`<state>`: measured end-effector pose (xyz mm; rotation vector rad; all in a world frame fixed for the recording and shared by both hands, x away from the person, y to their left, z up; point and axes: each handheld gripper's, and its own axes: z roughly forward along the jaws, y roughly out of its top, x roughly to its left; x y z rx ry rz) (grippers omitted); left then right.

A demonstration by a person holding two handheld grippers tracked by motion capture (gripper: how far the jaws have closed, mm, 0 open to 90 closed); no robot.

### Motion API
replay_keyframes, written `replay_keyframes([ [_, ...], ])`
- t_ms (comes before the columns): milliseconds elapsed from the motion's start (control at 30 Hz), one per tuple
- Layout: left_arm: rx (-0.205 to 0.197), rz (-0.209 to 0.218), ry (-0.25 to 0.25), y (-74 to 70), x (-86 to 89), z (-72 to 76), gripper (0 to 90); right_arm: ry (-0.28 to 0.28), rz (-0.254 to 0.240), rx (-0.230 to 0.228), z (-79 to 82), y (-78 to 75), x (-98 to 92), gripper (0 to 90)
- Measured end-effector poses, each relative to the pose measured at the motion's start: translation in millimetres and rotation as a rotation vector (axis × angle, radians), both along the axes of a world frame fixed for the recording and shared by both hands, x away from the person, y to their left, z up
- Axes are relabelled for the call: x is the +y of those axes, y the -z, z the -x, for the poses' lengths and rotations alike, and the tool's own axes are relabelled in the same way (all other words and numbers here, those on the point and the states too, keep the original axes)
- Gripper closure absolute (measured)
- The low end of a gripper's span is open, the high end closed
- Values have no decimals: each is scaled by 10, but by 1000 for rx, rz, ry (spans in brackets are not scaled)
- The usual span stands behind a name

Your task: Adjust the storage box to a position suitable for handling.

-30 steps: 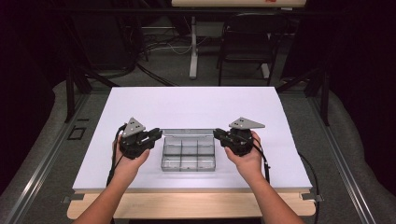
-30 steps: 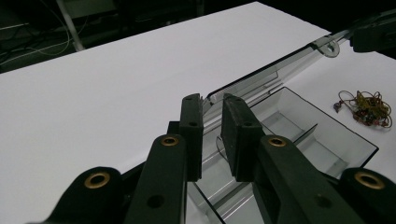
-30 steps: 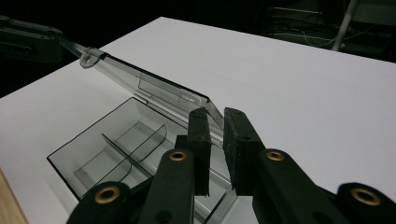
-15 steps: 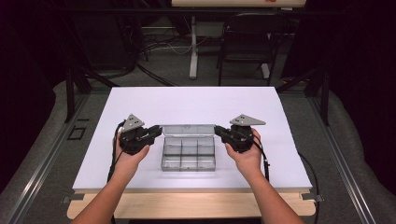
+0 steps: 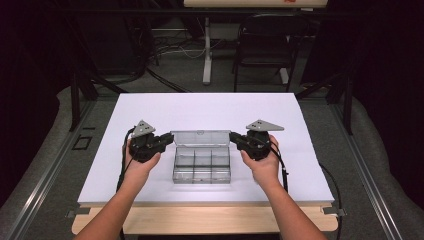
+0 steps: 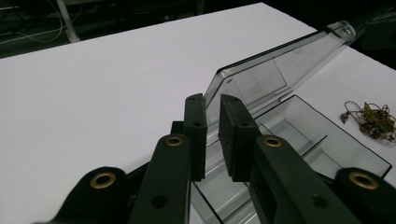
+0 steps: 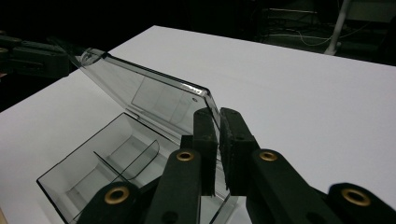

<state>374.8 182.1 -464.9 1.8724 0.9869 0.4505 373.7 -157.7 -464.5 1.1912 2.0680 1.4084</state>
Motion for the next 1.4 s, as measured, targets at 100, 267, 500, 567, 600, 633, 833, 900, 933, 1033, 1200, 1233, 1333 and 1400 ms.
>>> replay_keyframes([
  [100, 1, -2, -8, 10, -8, -28, 831, -4, 8, 0, -21, -9, 1, 855],
  [267, -4, 9, -26, 15, -25, -58, 849, 0, -4, 14, -67, 16, -4, 837],
  [500, -6, 12, -28, 15, -24, -99, 855, 3, -18, 24, -135, 59, -1, 828],
  [567, -2, 9, -30, 15, -22, -107, 861, 1, -14, 26, -160, 75, -1, 827],
  [600, -1, 9, -30, 18, -21, -114, 863, -1, -10, 27, -169, 80, -3, 827],
  [633, -1, 11, -29, 24, -19, -122, 865, -2, -5, 27, -177, 85, -3, 827],
  [833, 0, 13, -31, 40, -20, -152, 868, -3, 5, 34, -214, 123, 6, 827],
  [900, 1, 15, -33, 45, -21, -160, 868, 1, 6, 37, -226, 134, 10, 827],
  [933, 0, 16, -33, 50, -21, -166, 868, 0, 5, 38, -232, 140, 11, 826],
  [1033, 2, 19, -32, 58, -19, -179, 868, 2, 3, 45, -254, 165, 13, 823],
  [1200, 6, 13, -30, 72, -16, -199, 868, 2, 14, 53, -277, 196, 21, 821],
  [1233, 7, 15, -31, 76, -17, -202, 868, 6, 18, 53, -281, 204, 26, 821],
  [1333, 9, 16, -35, 85, -20, -215, 867, 7, 22, 56, -296, 221, 30, 823],
  [1400, 14, 20, -36, 89, -19, -224, 863, 7, 20, 59, -308, 234, 30, 827],
])
